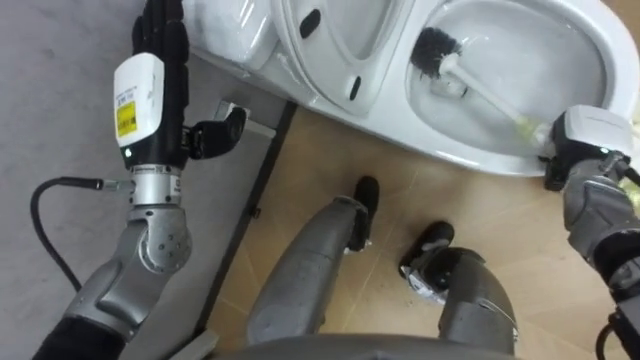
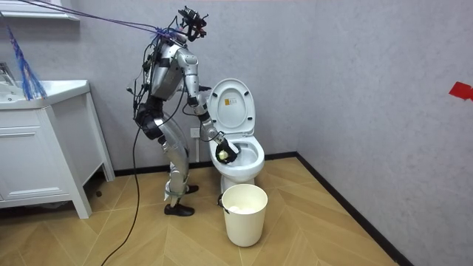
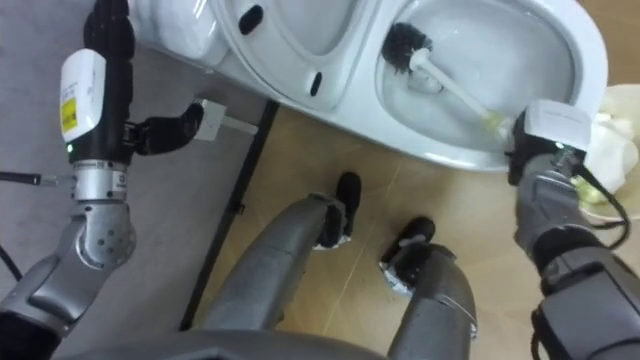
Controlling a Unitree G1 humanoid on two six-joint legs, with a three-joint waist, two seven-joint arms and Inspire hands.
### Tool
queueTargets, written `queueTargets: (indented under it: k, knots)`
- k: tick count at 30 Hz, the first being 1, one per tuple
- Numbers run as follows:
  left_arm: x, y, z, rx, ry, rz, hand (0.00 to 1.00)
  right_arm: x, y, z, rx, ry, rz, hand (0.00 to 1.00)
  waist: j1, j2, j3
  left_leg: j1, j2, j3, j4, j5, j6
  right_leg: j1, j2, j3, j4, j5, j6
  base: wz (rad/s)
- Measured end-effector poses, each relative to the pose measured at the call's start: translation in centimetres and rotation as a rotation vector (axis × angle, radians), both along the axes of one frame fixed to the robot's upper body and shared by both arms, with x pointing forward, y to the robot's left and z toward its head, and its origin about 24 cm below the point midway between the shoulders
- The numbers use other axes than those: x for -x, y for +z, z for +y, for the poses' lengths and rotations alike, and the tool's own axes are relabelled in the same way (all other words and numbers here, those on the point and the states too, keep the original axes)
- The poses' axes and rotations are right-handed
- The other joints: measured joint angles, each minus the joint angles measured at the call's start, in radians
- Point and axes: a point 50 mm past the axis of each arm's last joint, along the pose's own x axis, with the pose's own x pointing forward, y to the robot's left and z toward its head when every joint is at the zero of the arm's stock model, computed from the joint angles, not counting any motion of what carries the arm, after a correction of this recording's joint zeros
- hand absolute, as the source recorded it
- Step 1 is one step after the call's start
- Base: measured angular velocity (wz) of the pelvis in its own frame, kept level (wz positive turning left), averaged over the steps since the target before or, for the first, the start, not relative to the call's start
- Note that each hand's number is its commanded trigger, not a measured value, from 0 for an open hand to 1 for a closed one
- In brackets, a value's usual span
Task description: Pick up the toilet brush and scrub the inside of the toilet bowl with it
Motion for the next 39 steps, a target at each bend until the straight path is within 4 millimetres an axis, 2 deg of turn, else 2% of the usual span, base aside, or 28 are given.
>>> queueTargets:
  k: [1,3,7,10,13,15,17,20,22,23,25,27,29,33,36,39]
  knots:
    - [0.0,0.2,0.0,0.003,0.000,-0.008,0.00,0.1,0.0,-0.3,-0.010,-0.015,0.003,1.00,0.006,0.000,-0.0002,0.003,-0.001,0.000,-0.003,-0.004,0.006,0.001,-0.001,-0.001,0.003,-0.002,0.003,0.16]
    - [-0.2,0.6,-0.3,0.005,-0.004,-0.026,0.00,0.9,0.1,-1.6,-0.042,-0.078,0.022,1.00,0.014,0.000,-0.0002,0.013,-0.018,-0.002,-0.017,-0.005,0.015,0.002,-0.022,-0.002,0.029,-0.020,0.012,0.22]
    - [0.2,0.7,-0.9,-0.004,-0.013,-0.042,0.00,1.8,0.0,-2.6,-0.095,-0.146,0.025,1.00,0.009,-0.003,-0.0004,0.025,-0.039,-0.003,-0.028,-0.003,0.022,0.009,-0.046,-0.008,0.046,-0.020,0.021,0.17]
    - [0.2,0.9,-1.2,-0.045,-0.025,-0.061,0.00,2.6,-0.6,-3.1,-0.180,-0.233,0.046,1.00,-0.001,-0.014,0.0005,0.043,-0.057,-0.004,-0.027,-0.003,0.032,0.025,-0.068,-0.010,0.068,-0.037,0.030,0.17]
    - [0.3,0.8,-1.3,-0.065,-0.030,-0.066,0.00,3.3,-1.4,-3.0,-0.272,-0.281,0.078,1.00,-0.025,-0.025,0.0001,0.055,-0.065,-0.002,-0.033,-0.005,0.035,0.035,-0.075,-0.010,0.068,-0.041,0.036,0.06]
    - [0.4,0.8,-1.5,-0.073,-0.037,-0.074,0.00,4.4,-2.3,-2.8,-0.335,-0.323,0.127,1.00,-0.038,-0.034,-0.0011,0.059,-0.065,0.003,-0.035,-0.007,0.039,0.038,-0.077,-0.007,0.066,-0.042,0.039,0.02]
    - [0.4,0.9,-1.6,-0.063,-0.040,-0.085,0.00,6.8,-4.8,-1.5,-0.462,-0.420,0.184,1.00,-0.052,-0.039,-0.0009,0.059,-0.064,0.009,-0.028,-0.010,0.043,0.039,-0.077,-0.005,0.061,-0.042,0.040,0.00]
    - [0.5,0.9,-1.7,-0.048,-0.029,-0.088,0.00,7.3,-6.4,0.9,-0.683,-0.515,0.113,1.00,-0.096,-0.043,0.0009,0.076,-0.061,0.033,-0.041,-0.012,0.046,0.035,-0.076,0.023,0.061,-0.041,0.044,-0.15]
    - [0.6,0.8,-1.7,-0.044,-0.036,-0.089,0.00,7.5,-7.1,2.0,-0.769,-0.550,0.107,1.00,-0.118,-0.046,0.0011,0.093,-0.061,0.042,-0.050,-0.012,0.046,0.041,-0.075,0.038,0.060,-0.040,0.046,-0.17]
    - [0.5,0.8,-1.8,-0.045,-0.044,-0.093,0.00,7.6,-7.4,2.6,-0.811,-0.565,0.113,1.00,-0.133,-0.053,0.0060,0.104,-0.061,0.046,-0.056,-0.012,0.046,0.048,-0.075,0.041,0.059,-0.039,0.046,-0.11]
    - [0.3,0.5,-1.7,-0.050,-0.046,-0.086,0.00,7.9,-7.8,3.3,-0.853,-0.576,0.130,1.00,-0.151,-0.049,0.0027,0.122,-0.054,0.051,-0.057,-0.013,0.045,0.065,-0.070,0.041,0.049,-0.037,0.043,-0.12]
    - [0.1,0.5,-1.7,-0.068,-0.047,-0.087,0.00,8.6,-8.3,3.6,-0.888,-0.595,0.149,1.00,-0.160,-0.055,0.0026,0.137,-0.048,0.056,-0.061,-0.015,0.043,0.078,-0.063,0.048,0.043,-0.035,0.042,-0.11]
    - [-0.1,0.1,-1.8,-0.075,-0.045,-0.074,0.00,9.9,-8.8,3.7,-0.916,-0.618,0.177,1.00,-0.172,-0.064,0.0071,0.165,-0.047,0.058,-0.067,-0.016,0.040,0.103,-0.060,0.052,0.038,-0.036,0.041,0.00]
    - [0.0,-1.2,-1.9,-0.062,-0.015,-0.021,0.00,10.8,-9.3,3.8,-0.943,-0.661,0.200,1.00,-0.194,-0.085,0.0130,0.239,-0.044,0.082,-0.102,-0.019,0.039,0.156,-0.056,0.074,0.022,-0.036,0.045,-0.17]
    - [0.3,-2.6,-2.0,-0.088,-0.008,0.032,0.00,11.3,-9.6,4.3,-0.946,-0.656,0.223,1.00,-0.212,-0.091,0.0088,0.279,-0.030,0.091,-0.127,-0.016,0.034,0.194,-0.036,0.078,-0.022,-0.017,0.041,-0.21]
    - [0.7,-4.0,-1.8,-0.131,-0.013,0.091,0.00,11.4,-9.8,4.7,-0.905,-0.597,0.275,1.00,-0.228,-0.111,0.0059,0.311,-0.025,0.095,-0.145,-0.014,0.029,0.222,-0.022,0.087,-0.051,-0.005,0.039,-0.12]
